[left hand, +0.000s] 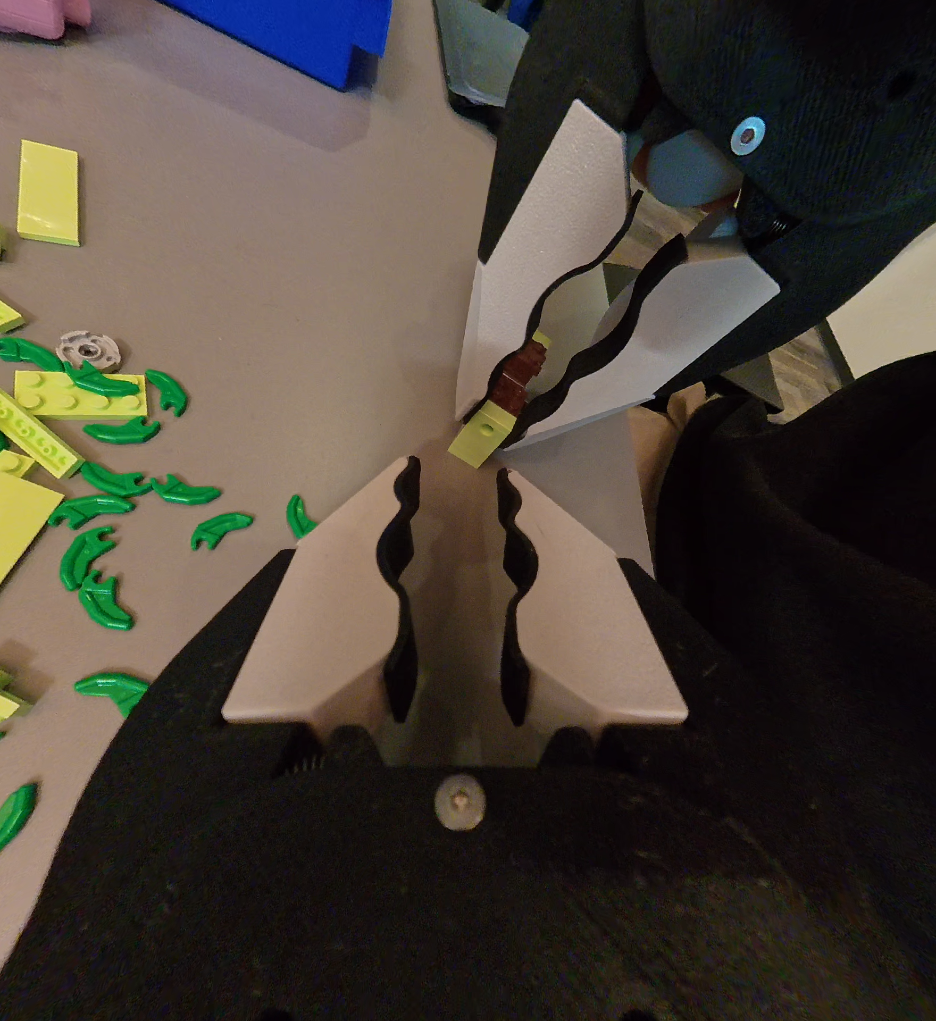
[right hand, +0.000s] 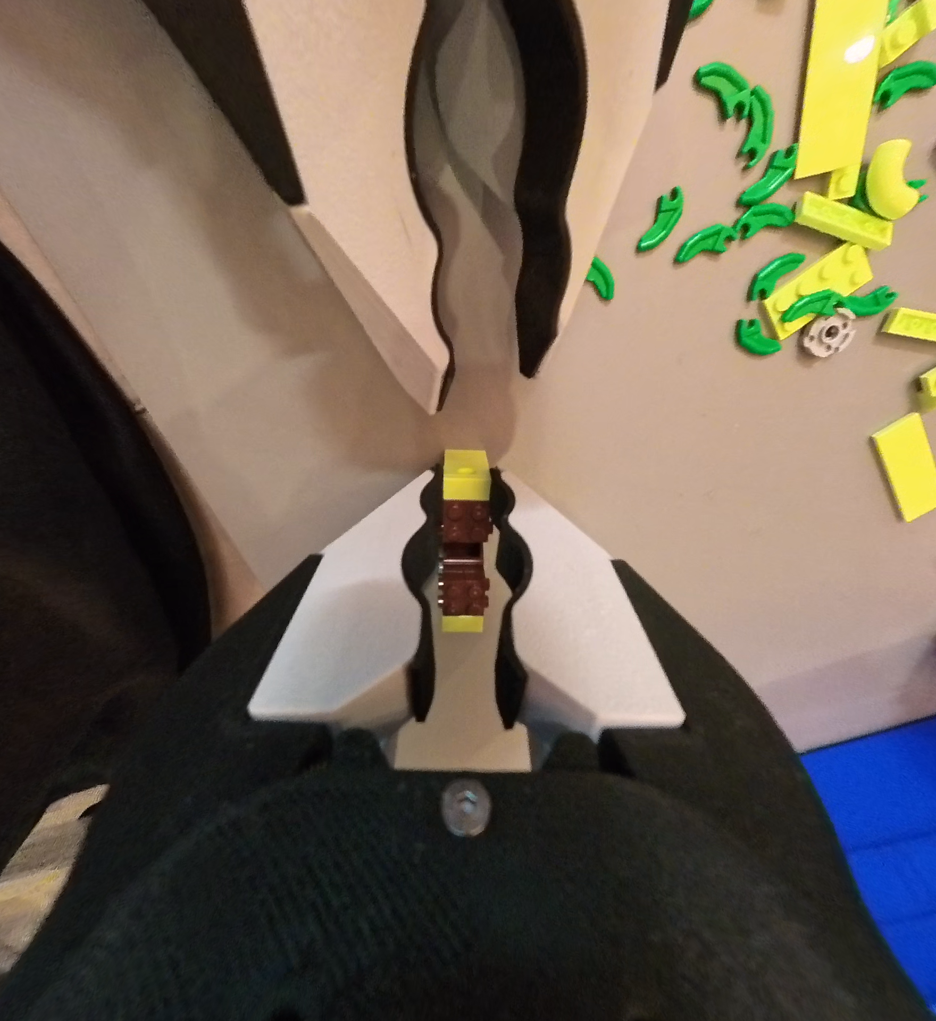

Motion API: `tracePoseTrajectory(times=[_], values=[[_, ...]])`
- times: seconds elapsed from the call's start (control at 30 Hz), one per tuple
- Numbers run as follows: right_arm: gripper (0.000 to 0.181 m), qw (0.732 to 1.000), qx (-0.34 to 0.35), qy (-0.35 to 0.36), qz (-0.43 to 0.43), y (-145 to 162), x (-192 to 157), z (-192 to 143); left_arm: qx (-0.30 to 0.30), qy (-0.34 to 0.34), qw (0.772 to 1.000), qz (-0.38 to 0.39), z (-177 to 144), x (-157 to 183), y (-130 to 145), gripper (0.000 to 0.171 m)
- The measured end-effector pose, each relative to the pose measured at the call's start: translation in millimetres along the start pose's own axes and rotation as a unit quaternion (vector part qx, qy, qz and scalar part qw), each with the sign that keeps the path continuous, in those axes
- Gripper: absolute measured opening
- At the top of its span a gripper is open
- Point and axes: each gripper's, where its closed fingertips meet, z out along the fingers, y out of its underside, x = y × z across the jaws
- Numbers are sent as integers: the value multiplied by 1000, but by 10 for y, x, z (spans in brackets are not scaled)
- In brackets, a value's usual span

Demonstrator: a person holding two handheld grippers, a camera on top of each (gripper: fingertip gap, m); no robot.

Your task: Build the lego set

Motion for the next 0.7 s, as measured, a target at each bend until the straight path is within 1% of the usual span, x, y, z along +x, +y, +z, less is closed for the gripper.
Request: tracePoseTrajectory(times=[0.1,0.17,0.2,0.23,0.27,0.37,0.43,0.53,0.7], values=[[15,1000,8,4,-4,-4,5,7,4,2,1000,-2,-9,-1,-10,26],[18,999,7,23,-33,-4,17,41,5,1,1000,-1,-13,0,-13,26],[36,998,11,42,-51,-16,42,44,6,1,1000,-1,-14,-1,-14,26],[47,996,23,55,-62,-45,51,21,6,0,1000,0,-14,-2,-15,26],[51,995,42,60,-64,-89,45,-27,6,-1,1000,-1,-14,-5,-13,26],[54,992,106,60,-36,-157,52,-229,2,-1,1000,2,-6,0,-5,27],[57,991,119,61,-8,-46,94,-287,-3,0,1000,3,3,3,5,27],[62,988,135,64,34,188,125,-251,-10,-3,1000,10,17,13,22,28],[62,968,227,61,89,411,52,-224,-24,-21,998,45,58,43,48,31]])
